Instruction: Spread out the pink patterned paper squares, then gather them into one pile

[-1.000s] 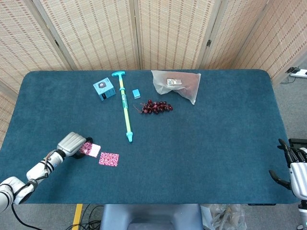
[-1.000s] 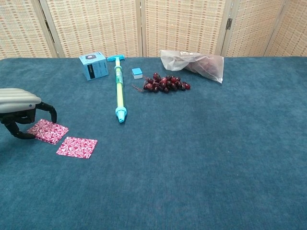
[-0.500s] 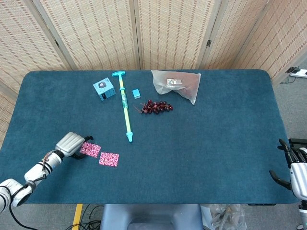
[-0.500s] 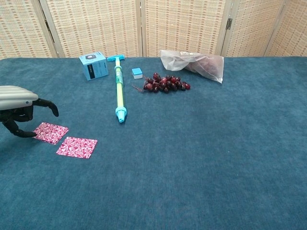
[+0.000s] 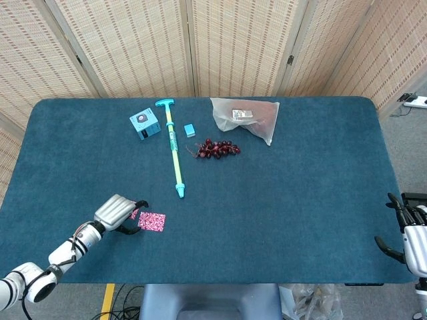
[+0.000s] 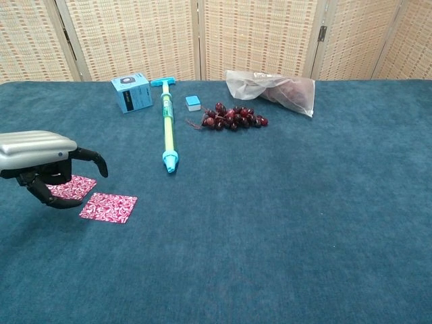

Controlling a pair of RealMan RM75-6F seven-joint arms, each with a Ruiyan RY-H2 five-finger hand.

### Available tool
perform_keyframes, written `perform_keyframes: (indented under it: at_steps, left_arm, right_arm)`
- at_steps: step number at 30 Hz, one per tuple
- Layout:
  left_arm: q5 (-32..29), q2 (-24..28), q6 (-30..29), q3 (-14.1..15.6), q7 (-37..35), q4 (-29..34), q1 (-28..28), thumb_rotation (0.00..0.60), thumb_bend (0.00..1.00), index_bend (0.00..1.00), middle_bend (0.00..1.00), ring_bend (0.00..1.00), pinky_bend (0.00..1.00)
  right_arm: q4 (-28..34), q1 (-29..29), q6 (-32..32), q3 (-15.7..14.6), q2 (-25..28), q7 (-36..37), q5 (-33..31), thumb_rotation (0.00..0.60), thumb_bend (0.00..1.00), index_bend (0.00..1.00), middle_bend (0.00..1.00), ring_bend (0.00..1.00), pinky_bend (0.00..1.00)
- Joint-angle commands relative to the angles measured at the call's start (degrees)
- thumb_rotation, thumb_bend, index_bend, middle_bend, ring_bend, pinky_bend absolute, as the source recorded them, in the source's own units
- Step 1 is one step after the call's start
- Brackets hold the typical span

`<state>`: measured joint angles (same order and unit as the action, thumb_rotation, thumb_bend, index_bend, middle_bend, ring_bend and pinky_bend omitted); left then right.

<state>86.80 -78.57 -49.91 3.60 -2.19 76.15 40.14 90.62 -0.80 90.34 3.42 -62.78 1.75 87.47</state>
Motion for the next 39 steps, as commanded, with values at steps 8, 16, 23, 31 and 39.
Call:
perform_keyframes:
  at_steps: [8, 16, 23, 31, 39]
  left_arm:
    - [-8.41, -3.62, 3.26, -2.25, 10.89, 3.23, -0.48, 0.414, 0.34, 0.31, 1.0, 1.0, 1.0]
    - [-10.07, -5.55, 2.9, -2.62, 13.24, 2.36, -0.97, 0.508, 0.34, 0.31, 1.0, 1.0, 1.0]
    - [-9.57, -6.72, 1.22, -3.13, 12.62, 1.1, -1.57, 0.563, 0.34, 0.31, 1.0, 1.0, 1.0]
    - [-9.07, -6.3, 1.67, -2.75, 12.0, 1.0, -1.67, 0.562, 0.34, 0.3, 1.0, 1.0, 1.0]
    - [-9.26, -6.47, 1.89, -2.55, 12.2, 0.99, -1.95, 0.539, 0.34, 0.28, 1.0, 1.0, 1.0]
  right_arm:
    - [-1.04, -0.05, -0.11, 0.06, -0.15, 1.23, -0.24, 0.6, 0.24, 0.0, 0.28, 0.23, 0.2]
    - [-1.62, -0.04, -0.24, 0.12, -0.17, 1.99, -0.4, 0.6, 0.24, 0.0, 0.28, 0.23, 0.2]
    - [-1.9, -0.09, -0.23, 0.13, -0.22, 2.2, -0.48, 0.6, 0.24, 0.0, 0.28, 0.23, 0.2]
    - [-2.02, 0.02, -0.52, 0.17, -0.3, 2.2, -0.63, 0.6, 0.24, 0.0, 0.28, 0.23, 0.2]
    - [-1.99, -0.14, -0.36, 0.11, -0.28, 2.11, -0.67, 0.6, 0.24, 0.0, 0.28, 0.23, 0.2]
